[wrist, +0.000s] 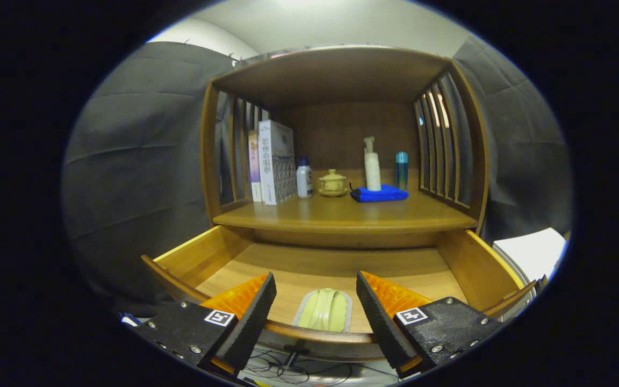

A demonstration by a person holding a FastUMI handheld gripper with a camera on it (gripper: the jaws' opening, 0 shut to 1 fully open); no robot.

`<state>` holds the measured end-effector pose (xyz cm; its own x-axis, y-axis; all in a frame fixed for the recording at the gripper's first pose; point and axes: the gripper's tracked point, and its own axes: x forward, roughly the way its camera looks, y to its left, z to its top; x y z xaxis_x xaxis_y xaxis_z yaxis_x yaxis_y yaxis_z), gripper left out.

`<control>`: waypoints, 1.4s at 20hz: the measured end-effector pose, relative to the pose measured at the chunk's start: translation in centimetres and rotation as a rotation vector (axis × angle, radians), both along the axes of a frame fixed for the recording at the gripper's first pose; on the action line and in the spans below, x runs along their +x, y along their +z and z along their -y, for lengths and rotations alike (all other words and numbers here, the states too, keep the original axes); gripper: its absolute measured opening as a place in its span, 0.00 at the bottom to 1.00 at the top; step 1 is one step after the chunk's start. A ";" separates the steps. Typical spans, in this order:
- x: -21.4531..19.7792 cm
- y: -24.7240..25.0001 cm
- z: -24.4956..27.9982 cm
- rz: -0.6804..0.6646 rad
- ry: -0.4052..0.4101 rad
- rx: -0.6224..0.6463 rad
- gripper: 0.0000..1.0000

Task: Pull open the drawer, take out the items inside it, and place them on the countertop above the cabinet.

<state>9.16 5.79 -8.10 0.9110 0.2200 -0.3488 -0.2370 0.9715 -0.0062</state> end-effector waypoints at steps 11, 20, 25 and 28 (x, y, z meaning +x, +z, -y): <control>5.1 -2.1 1.0 -0.269 -0.009 -0.020 0.92; 4.4 -6.8 1.1 -0.510 -0.007 -0.054 0.79; 4.6 -7.0 0.9 -0.527 -0.010 -0.046 0.66; 4.3 -7.7 0.6 -0.565 0.001 -0.048 0.52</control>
